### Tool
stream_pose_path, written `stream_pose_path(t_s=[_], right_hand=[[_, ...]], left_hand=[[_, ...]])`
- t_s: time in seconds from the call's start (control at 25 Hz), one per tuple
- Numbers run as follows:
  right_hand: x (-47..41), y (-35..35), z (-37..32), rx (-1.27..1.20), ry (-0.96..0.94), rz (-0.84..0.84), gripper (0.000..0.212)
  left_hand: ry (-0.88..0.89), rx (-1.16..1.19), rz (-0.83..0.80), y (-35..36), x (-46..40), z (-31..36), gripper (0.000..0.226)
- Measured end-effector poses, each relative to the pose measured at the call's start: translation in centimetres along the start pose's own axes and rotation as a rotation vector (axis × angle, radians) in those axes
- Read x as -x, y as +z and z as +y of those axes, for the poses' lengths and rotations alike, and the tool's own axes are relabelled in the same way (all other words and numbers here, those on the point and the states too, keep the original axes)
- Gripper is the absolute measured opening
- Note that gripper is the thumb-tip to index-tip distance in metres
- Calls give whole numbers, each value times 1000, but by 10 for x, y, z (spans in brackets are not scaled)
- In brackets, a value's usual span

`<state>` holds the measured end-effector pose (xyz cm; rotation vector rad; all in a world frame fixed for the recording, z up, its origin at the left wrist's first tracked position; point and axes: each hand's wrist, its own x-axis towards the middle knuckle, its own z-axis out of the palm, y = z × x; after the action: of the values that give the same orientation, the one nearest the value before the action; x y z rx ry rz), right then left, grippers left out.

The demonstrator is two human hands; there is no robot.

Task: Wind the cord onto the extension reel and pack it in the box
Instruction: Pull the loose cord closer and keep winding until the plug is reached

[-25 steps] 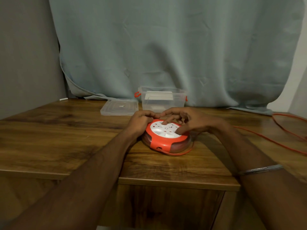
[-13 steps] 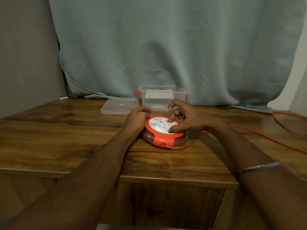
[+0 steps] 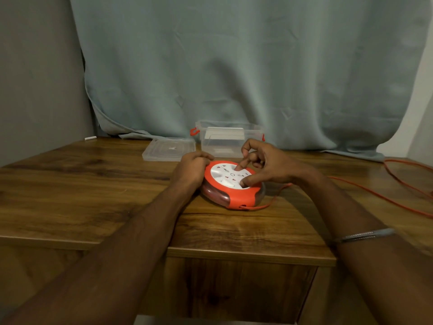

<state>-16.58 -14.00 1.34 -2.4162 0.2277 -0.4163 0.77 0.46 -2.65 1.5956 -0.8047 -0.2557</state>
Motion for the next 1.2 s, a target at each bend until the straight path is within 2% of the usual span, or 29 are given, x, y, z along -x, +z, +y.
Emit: stream_pose_path(t_s=[0.16,0.28,0.4,0.56,0.64,0.88,0.96,1.08,1.2], right_hand=[[-1,3,-1,-14,-14,-9,73],[2,3,-1,13,-4,-8,72],[3,7,-1,72,2,68,71],[-3,17,-9,178,6,156,62],[-6,21,-13,275,9,179,52],[-11,33,-19,397,27,241,56],[-14,36,-20,424,-9,248,51],[-12,28,-18,307,-48,256,22],[-7,10,-8,105,-47,60,33]], left_hand=[[-109,100,0,-5,7,2,26],[-99,-204,-96,-4,8,4,41],[-16,-530,-144,1,5,5,41],[-108,-371,-23,0,3,1,39],[-113,-383,-20,0,1,0,38],[-91,-399,-19,0,0,-1,34],[-66,-448,-28,0,0,-1,32],[61,-696,-79,1,1,-1,31],[112,-764,-100,-1,1,-2,30]])
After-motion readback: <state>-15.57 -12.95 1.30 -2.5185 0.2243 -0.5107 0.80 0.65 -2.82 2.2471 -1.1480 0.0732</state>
